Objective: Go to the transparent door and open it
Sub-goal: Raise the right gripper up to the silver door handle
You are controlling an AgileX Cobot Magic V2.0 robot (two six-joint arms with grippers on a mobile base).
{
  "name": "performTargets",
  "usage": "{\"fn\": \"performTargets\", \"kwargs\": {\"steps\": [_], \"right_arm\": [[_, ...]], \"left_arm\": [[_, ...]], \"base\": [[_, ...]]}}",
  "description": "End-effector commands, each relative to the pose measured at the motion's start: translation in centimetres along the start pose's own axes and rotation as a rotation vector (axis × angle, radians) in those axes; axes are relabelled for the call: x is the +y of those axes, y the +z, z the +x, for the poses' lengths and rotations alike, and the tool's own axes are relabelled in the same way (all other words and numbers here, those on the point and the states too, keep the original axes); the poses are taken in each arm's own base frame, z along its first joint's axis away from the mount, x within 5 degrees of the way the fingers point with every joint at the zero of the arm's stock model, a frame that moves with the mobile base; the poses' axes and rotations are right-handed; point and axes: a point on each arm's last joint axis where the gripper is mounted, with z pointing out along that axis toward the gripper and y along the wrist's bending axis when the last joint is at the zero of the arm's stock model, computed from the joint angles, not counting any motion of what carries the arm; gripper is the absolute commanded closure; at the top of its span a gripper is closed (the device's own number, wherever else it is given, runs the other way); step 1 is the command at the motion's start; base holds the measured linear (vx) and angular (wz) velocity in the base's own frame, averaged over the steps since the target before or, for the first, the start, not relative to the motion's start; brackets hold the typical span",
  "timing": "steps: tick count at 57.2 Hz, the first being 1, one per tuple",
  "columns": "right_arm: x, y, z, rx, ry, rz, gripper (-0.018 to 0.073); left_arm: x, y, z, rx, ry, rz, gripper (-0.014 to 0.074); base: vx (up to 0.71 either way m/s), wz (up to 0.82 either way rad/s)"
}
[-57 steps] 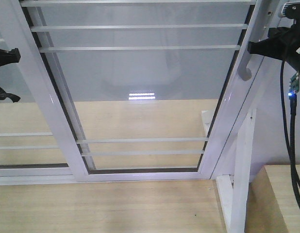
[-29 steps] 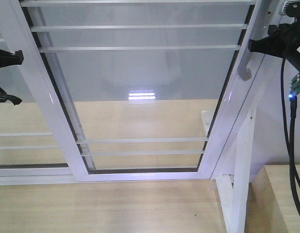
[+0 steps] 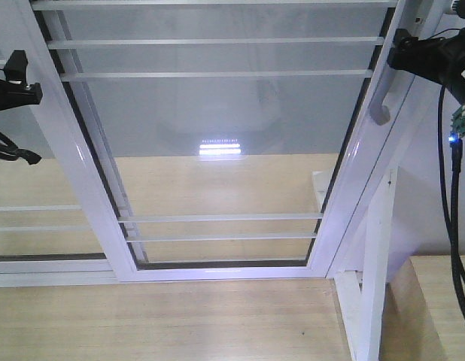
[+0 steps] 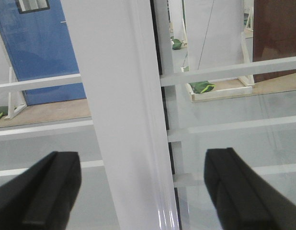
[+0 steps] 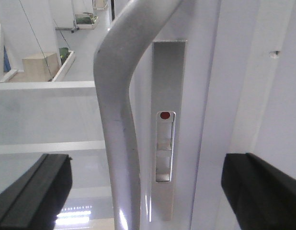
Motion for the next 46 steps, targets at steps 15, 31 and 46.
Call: {"fn": "performTargets", "kwargs": {"steps": [15,31,46], "right_arm": [[0.8,1.2,-1.3,-0.222,-0.036,-0.095,-0.0081],[0.9,4.1,-0.6,-0.228,-0.033,-0.092,-0.0046],[1.0,6.6,-0.8,-0.242,-0.034,-0.091,-0.0034]], "left_arm": [[0.3,-0.1,-2.8,-0.158,-0.013,-0.027,-0.0029],[0.3,-0.1,-2.8,-0.159,-0.012,-0.026,0.0014],[0.3,-0.1,-2.7,-0.158,-0.012,-0.026,0.0014]], "base": [[0.0,0.0],[0.0,0.0],[0.0,0.0]]}}
